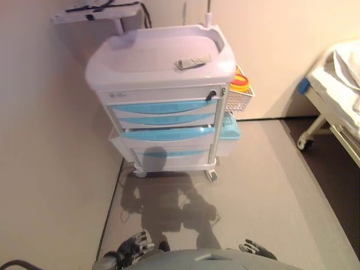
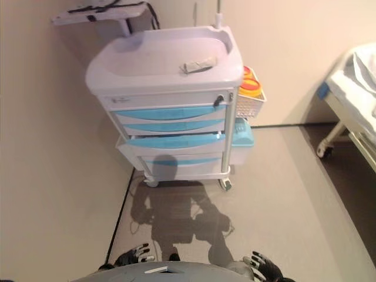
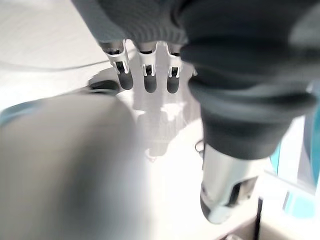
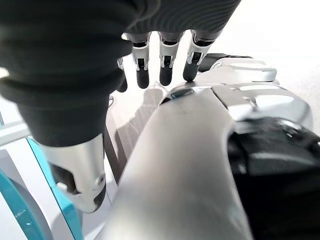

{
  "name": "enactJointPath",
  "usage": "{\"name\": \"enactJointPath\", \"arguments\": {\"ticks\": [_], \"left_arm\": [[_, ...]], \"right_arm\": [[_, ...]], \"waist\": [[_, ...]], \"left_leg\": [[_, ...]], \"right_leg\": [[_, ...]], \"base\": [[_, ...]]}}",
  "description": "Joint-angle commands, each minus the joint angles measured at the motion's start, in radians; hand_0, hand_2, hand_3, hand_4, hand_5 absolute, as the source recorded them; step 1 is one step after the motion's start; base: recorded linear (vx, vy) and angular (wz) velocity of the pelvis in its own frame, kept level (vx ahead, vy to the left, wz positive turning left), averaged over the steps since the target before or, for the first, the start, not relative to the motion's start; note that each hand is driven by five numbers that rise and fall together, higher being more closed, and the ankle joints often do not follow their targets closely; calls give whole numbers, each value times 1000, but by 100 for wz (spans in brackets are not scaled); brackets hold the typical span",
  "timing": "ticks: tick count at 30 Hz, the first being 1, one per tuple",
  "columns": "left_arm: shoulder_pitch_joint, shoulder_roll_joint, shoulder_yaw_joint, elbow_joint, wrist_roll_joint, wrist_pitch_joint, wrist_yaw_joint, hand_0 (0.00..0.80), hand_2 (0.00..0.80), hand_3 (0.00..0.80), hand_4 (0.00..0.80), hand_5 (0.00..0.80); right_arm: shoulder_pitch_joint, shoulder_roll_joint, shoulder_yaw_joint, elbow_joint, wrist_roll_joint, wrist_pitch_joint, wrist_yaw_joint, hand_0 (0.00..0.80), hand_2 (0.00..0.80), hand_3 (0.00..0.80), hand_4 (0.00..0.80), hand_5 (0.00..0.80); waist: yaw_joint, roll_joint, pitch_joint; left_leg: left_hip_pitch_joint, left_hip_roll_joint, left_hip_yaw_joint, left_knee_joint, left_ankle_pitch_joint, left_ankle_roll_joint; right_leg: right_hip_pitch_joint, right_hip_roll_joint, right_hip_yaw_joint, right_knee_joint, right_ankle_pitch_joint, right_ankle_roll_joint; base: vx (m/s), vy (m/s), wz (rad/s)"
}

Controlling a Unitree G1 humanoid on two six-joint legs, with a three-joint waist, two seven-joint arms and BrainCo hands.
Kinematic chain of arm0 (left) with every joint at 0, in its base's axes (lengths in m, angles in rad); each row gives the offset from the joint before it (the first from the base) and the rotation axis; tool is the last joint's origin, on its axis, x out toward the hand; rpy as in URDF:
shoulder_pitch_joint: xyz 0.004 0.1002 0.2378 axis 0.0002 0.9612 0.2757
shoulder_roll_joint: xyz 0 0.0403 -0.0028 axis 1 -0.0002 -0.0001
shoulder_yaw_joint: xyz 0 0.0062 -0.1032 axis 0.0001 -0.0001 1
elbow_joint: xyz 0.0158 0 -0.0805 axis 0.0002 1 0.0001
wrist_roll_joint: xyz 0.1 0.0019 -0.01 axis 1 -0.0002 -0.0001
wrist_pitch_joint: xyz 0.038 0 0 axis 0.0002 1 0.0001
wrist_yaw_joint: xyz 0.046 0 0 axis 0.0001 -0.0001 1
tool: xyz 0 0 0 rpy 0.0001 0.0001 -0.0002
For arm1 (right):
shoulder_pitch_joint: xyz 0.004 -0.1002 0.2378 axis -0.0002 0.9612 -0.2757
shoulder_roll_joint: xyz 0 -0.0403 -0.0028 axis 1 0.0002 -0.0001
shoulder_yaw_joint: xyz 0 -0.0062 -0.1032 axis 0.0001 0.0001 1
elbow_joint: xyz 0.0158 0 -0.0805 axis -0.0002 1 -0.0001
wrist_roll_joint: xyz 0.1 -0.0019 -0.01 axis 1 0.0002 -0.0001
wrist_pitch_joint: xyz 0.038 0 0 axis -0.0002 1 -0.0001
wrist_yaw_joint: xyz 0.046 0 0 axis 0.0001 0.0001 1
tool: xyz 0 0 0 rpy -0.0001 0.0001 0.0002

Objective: Open the drawer and pick up the medicine

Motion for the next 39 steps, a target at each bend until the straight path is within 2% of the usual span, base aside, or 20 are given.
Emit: {"name": "enactJointPath", "arguments": {"ticks": [1, 3, 4, 8, 9, 11, 14, 16, 19, 23, 33, 39], "left_arm": [[-137, 32, 4, -78, 64, -25, 49, 0, 0, 0, 0, 0], [-193, 60, -18, -105, 87, -13, 97, 0, 0, 0, 0, 0], [-257, 104, -39, -128, 94, -5, 127, 0, 0, 0, 0, 0], [-404, 199, -79, -162, 108, 57, 171, 0, 0, 0, 0, 0], [-472, 247, -90, -167, 122, 87, 171, 0, 0, 0, 0, 0], [-586, 310, -108, -151, 116, 156, 154, 0, 0, 0, 0, 0], [-742, 371, -151, -83, 133, 201, 156, 0, 0, 0, 0, 0], [-828, 391, -175, -22, 156, 203, 182, 0, 0, 0, 0, 0], [-938, 425, -204, 47, 157, 196, 232, 0, 0, 0, 0, 0], [-1038, 476, -204, 116, 127, 196, 295, 0, 0, 0, 0, 0], [-1172, 540, -173, 257, 59, 193, 381, 0, 0, 0, 0, 0], [-1233, 584, -165, 297, 22, 202, 451, 0, 0, 0, 0, 0]], "right_arm": [[-39, -14, 42, -117, -38, 23, 16, 0, 0, 0, 0, 0], [-39, -53, 49, -183, -49, 32, 7, 0, 0, 0, 0, 0], [-48, -85, 57, -235, -41, 30, 4, 0, 0, 0, 0, 0], [-63, -138, 77, -327, -29, 28, -23, 0, 0, 0, 0, 0], [-60, -161, 81, -366, -29, 29, -36, 0, 0, 0, 0, 0], [-55, -190, 85, -408, -26, 26, -51, 0, 0, 0, 0, 0], [-57, -219, 90, -456, -1, 27, -58, 0, 0, 0, 0, 0], [-58, -233, 98, -486, 11, 22, -72, 0, 0, 0, 0, 0], [-61, -252, 102, -521, 46, 19, -94, 0, 0, 0, 0, 0], [-41, -263, 89, -546, 92, 12, -111, 0, 0, 0, 0, 0], [-49, -258, 57, -519, 176, -35, -138, 0, 0, 0, 0, 0], [-52, -244, 51, -509, 188, -54, -151, 0, 0, 0, 0, 0]], "waist": [[-55, 1, 102], [-81, 1, 134], [-101, -5, 175], [-138, -18, 239], [-159, -22, 264], [-187, -29, 287], [-224, -40, 312], [-245, -48, 326], [-268, -58, 350], [-290, -66, 374], [-306, -70, 390], [-306, -75, 390]], "left_leg": [[-59, -27, -8, 212, -202, 39], [-99, -32, 7, 251, -212, 46], [-151, -35, 21, 303, -222, 53], [-245, -34, 45, 396, -246, 61], [-266, -32, 45, 436, -277, 55], [-293, -24, 62, 459, -284, 56], [-319, -19, 77, 476, -290, 58], [-336, -13, 90, 482, -290, 56], [-361, -8, 106, 489, -289, 52], [-380, -5, 117, 495, -292, 48], [-420, 6, 146, 513, -303, 36], [-459, 10, 152, 534, -315, 36]], "right_leg": [[-42, -47, 0, 117, -56, 16], [-94, -56, 34, 150, -57, 20], [-154, -62, 66, 177, -49, 19], [-254, -64, 119, 220, -22, 11], [-279, -66, 142, 250, -32, 15], [-312, -68, 163, 262, -17, 13], [-349, -65, 196, 269, 3, 9], [-371, -62, 212, 269, 9, 7], [-403, -58, 230, 265, 19, 3], [-427, -54, 251, 255, 27, 0], [-466, -75, 263, 223, 57, 0], [-501, -79, 270, 214, 75, 2]], "base": [[13, 230, -26], [-119, 224, -32], [-227, 169, -33], [-157, 127, -25], [-32, 137, -19], [-22, 114, -14], [-36, 69, -7], [-32, 53, -9], [-41, 50, -15], [-22, 47, -5], [-14, 49, -4], [-17, 28, -3]]}}
